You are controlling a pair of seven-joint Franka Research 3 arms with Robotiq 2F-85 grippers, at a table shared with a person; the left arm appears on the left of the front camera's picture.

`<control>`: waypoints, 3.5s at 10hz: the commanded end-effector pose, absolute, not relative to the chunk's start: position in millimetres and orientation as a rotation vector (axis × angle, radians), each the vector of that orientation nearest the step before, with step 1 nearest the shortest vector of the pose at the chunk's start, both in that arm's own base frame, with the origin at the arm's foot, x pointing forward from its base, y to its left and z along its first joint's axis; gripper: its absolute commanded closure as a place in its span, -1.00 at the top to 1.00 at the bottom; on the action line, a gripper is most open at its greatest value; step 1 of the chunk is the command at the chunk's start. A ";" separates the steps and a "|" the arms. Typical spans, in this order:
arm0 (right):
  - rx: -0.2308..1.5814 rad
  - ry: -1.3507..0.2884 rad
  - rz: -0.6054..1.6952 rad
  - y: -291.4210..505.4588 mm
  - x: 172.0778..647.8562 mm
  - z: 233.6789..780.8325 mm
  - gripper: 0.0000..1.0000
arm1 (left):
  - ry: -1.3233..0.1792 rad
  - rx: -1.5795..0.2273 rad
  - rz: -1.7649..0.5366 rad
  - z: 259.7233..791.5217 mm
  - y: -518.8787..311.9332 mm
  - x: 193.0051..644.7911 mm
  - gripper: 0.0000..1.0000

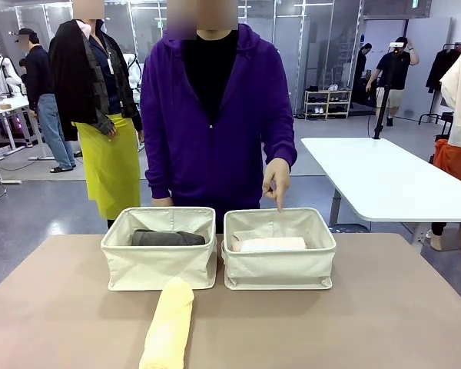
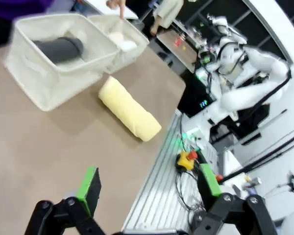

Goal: Divide the towels into two baskets.
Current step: Pick up one hotel-folded towel from the bottom of the table and place it in the Fabric basket indicated by the person.

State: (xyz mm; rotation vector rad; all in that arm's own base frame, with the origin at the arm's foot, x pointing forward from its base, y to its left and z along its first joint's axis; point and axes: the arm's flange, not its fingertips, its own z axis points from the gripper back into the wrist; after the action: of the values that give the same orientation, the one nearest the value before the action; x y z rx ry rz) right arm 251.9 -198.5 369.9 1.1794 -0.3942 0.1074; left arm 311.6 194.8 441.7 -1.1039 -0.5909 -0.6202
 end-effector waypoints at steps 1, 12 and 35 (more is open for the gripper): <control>1.184 -0.400 0.106 -197.1 248.1 374.6 1.00 | -0.450 -1.092 -0.637 438.3 145.5 328.7 1.00; 1.184 -0.400 0.106 -197.1 248.1 374.6 1.00 | -0.252 -0.786 -0.475 381.9 -63.2 306.4 1.00; 1.184 -0.400 0.106 -197.1 248.1 374.6 1.00 | -0.053 -0.495 -0.223 330.1 -221.5 375.1 1.00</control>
State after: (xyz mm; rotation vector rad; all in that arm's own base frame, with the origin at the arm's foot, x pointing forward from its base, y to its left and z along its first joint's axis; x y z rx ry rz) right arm 251.1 -198.9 370.4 1.1782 -0.3940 0.1056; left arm 369.7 -212.7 328.9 -0.5115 -0.0444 -0.2364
